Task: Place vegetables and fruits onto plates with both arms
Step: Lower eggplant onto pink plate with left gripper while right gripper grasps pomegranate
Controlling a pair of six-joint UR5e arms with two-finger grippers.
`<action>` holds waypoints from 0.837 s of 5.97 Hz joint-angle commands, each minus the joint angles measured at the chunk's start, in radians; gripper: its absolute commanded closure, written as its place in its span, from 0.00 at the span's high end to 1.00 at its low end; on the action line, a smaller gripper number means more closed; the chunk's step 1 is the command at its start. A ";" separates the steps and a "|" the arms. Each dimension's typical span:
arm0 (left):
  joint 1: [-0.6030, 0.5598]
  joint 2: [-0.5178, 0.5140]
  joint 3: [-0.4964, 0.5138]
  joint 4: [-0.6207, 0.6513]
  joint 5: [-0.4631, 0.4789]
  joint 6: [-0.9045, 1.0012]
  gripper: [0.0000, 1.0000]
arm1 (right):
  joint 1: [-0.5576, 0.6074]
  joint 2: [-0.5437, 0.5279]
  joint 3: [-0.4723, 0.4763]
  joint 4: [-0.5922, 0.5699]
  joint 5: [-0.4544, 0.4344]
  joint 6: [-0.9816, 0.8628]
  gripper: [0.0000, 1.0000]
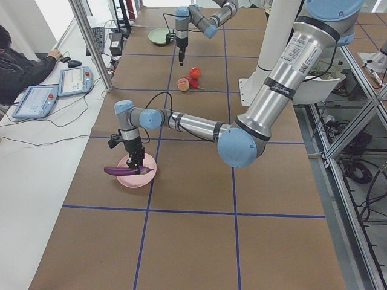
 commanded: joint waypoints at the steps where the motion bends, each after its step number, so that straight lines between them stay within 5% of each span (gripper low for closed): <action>1: 0.013 0.020 -0.015 -0.001 -0.017 -0.053 0.30 | 0.000 -0.002 0.001 0.000 0.000 0.000 1.00; 2: 0.013 0.037 -0.029 -0.007 -0.013 -0.043 0.99 | -0.006 -0.002 -0.005 0.000 0.000 0.001 1.00; 5: 0.011 0.025 -0.041 -0.001 -0.014 -0.040 1.00 | -0.066 -0.010 -0.014 -0.023 0.003 0.001 1.00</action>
